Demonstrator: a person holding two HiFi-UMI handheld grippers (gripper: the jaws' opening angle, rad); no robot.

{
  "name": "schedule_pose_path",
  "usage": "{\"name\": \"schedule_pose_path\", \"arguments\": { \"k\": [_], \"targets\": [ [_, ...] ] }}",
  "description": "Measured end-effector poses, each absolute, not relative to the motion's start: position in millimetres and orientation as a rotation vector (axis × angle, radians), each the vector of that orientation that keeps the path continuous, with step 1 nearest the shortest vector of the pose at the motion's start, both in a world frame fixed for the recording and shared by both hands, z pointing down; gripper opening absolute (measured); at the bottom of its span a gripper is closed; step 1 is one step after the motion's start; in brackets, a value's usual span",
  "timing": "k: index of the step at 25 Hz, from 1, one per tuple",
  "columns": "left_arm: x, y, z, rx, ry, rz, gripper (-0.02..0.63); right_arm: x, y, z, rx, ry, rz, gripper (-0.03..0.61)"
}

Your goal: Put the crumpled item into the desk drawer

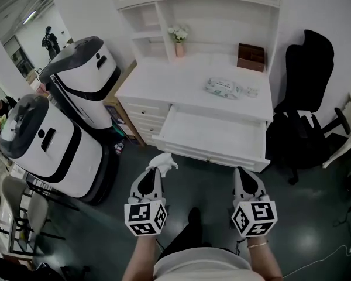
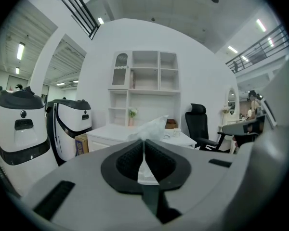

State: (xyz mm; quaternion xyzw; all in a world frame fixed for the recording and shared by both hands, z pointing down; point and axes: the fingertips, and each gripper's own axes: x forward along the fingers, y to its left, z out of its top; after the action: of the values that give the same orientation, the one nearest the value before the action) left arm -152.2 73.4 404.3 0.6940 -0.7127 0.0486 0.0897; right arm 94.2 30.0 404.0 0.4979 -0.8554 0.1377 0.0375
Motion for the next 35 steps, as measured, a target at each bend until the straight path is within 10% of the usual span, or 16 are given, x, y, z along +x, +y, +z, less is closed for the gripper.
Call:
{"name": "schedule_pose_path", "arguments": {
  "k": [35],
  "targets": [
    [-239,-97,370,2.224,-2.069,0.040,0.008,15,-116,390,1.687,-2.540,0.415,0.002]
  ]
}}
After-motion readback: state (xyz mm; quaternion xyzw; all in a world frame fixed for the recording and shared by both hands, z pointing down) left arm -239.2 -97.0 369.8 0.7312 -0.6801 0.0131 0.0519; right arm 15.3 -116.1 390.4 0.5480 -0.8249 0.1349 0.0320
